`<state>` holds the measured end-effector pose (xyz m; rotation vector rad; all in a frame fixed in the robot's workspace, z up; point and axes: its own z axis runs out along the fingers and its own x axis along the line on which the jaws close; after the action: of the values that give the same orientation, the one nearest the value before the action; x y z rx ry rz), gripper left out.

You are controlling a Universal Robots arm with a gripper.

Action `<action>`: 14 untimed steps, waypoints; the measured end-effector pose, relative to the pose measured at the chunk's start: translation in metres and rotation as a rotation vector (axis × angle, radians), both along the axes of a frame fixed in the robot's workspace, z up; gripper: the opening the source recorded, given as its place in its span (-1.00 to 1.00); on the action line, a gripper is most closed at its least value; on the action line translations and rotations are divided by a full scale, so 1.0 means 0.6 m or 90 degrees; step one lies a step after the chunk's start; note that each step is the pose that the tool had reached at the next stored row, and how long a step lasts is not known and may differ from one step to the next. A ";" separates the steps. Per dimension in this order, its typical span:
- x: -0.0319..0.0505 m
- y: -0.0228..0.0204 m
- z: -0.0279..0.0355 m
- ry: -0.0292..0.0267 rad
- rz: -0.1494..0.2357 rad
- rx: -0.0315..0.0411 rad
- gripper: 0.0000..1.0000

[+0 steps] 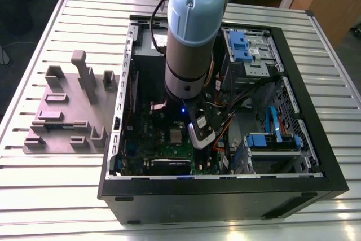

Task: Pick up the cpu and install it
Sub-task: 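Place the cpu into insertion slot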

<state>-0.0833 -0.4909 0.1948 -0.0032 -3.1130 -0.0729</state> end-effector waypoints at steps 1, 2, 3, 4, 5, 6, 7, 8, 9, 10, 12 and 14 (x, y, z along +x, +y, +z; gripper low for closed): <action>0.000 0.0000 -0.001 0.0000 0.000 -0.0001 0.15; 0.000 0.0000 -0.001 0.0000 0.000 0.0000 0.15; 0.000 0.0000 -0.002 0.0000 0.000 -0.0001 0.15; 0.000 0.0000 -0.003 0.0000 0.000 -0.0001 0.15; 0.000 0.0000 -0.004 0.0000 0.000 -0.0001 0.15; 0.000 -0.0001 -0.005 0.0001 0.000 -0.0002 0.15; 0.000 -0.0003 -0.005 0.0001 0.000 -0.0001 0.15; 0.000 -0.0007 -0.005 0.0001 0.000 -0.0002 0.15; 0.000 -0.0009 -0.005 0.0001 0.000 -0.0001 0.15; -0.001 -0.0010 -0.006 0.0000 0.000 -0.0001 0.15; -0.002 -0.0010 -0.006 0.0000 0.000 -0.0001 0.15; -0.002 -0.0011 -0.006 0.0001 0.000 -0.0001 0.15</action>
<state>-0.0846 -0.4916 0.1913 -0.0038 -3.1130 -0.0727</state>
